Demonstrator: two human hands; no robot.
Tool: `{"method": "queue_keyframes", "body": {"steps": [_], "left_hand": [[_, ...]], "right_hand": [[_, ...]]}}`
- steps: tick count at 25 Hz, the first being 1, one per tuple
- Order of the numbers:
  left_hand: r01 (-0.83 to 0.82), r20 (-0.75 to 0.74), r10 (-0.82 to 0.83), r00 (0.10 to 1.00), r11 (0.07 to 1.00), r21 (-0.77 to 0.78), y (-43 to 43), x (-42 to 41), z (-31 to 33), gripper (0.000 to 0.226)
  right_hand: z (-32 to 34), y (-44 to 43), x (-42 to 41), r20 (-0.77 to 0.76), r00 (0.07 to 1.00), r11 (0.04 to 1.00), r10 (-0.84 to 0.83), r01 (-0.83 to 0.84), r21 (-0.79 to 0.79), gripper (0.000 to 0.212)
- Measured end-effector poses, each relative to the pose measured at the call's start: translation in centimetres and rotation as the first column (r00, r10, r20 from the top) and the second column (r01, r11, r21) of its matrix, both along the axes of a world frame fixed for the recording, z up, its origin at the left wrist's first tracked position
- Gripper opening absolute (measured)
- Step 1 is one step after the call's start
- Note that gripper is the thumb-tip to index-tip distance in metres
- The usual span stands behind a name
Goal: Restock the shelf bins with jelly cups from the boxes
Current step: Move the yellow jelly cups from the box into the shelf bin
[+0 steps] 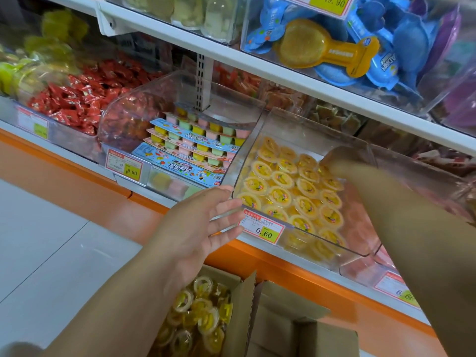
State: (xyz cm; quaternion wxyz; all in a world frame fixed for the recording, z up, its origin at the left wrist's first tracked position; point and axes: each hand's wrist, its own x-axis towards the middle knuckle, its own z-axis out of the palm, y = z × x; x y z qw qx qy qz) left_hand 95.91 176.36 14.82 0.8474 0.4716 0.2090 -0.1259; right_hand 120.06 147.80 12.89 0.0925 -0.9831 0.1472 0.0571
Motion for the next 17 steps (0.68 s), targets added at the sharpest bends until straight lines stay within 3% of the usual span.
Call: {"method": "queue_keyframes", "body": {"steps": [4,8,10,12,15,17], "left_hand": [[0.007,-0.015,-0.006,1.000,1.000,0.025,-0.2,-0.5,0.2,0.021],[0.009,-0.030,-0.008,1.000,0.998,0.057,1.2,-2.3,-0.3,0.023],[0.036,-0.034,-0.033,0.999,0.995,0.095,1.9,-3.7,-0.6,0.024],[0.107,-0.055,-0.099,0.994,0.978,0.177,2.7,-5.5,-1.6,0.026],[0.267,-0.185,-0.216,0.959,0.907,0.325,4.1,-7.5,-5.1,0.034],[0.391,-0.309,-0.280,0.909,0.828,0.401,5.2,-8.9,-8.3,0.041]], "right_hand": [[2.0,1.3,-3.3,-0.118,0.984,0.977,0.130,-0.148,-0.155,0.028],[6.7,2.6,-7.9,0.022,0.990,0.976,0.139,-0.133,-0.172,0.040],[7.1,2.9,-11.1,0.144,0.983,0.983,0.110,-0.129,0.129,0.039],[6.2,4.2,-15.5,0.339,0.941,0.859,0.015,-0.186,0.476,0.031],[3.4,9.4,-24.5,0.581,0.805,0.651,-0.119,-0.378,0.658,0.033],[-0.3,13.1,-30.2,0.620,0.762,0.524,-0.188,-0.456,0.719,0.036]]}}
